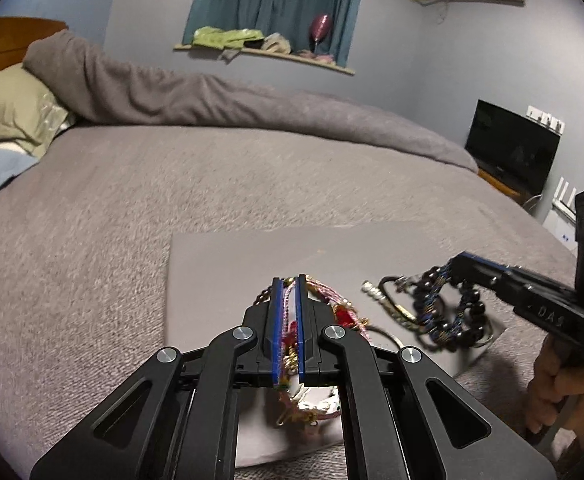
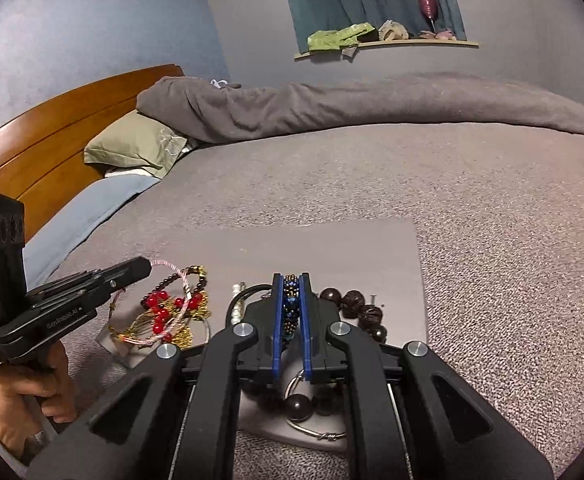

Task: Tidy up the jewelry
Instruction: 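Open both tools over the box and withdraw them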

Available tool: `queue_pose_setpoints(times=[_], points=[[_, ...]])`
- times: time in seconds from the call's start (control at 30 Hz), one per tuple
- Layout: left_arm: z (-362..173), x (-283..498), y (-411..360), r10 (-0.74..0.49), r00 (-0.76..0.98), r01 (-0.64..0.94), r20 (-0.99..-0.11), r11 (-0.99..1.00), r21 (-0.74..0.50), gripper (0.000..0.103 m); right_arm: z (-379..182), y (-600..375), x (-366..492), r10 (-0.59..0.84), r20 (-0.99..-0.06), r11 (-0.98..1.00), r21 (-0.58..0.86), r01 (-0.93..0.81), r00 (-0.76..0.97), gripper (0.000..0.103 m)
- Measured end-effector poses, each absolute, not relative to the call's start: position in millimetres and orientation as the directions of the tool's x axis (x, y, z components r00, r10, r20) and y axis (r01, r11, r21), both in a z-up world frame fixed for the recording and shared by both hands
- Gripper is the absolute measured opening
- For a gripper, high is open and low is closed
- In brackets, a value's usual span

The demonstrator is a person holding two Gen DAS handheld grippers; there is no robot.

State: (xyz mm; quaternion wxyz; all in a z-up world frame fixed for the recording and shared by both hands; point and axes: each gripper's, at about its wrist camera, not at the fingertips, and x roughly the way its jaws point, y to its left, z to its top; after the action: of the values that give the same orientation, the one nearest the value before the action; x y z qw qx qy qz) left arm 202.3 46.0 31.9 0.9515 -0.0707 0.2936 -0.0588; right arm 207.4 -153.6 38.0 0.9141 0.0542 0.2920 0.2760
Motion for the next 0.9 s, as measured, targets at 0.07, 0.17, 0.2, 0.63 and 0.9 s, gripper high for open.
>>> queue_pose_setpoints(times=[0.07,0.17,0.2,0.63,0.9], points=[[28.7,203.3,47.2,-0.145,0.815,0.062,-0.561,0.984,-0.165,0.02,36.8,-154.2,209.4,0.514,-0.504,0.856,0.247,-0.454,0.694,0.008],[30.0,203.3,47.8,-0.129,0.819,0.054,-0.56,0.987,-0.148,0.042,34.8,-154.6,214.2,0.494,-0.512,0.867,0.236,-0.439,0.702,0.01],[31.4,202.5,47.5,-0.119,0.822,0.051,-0.557,0.989,-0.136,0.05,35.0,-155.2,214.7,0.488,-0.513,0.871,0.233,-0.433,0.706,0.018],[55.5,178.9,35.8,-0.114,0.862,0.074,-0.495,0.992,-0.1,0.093,50.0,-157.5,192.2,0.488,-0.468,0.87,0.186,-0.457,0.737,0.056],[62.7,153.9,32.4,-0.103,0.877,0.069,-0.469,0.994,-0.089,0.097,48.8,-159.4,167.9,0.49,-0.452,0.868,0.172,-0.467,0.745,0.079]])
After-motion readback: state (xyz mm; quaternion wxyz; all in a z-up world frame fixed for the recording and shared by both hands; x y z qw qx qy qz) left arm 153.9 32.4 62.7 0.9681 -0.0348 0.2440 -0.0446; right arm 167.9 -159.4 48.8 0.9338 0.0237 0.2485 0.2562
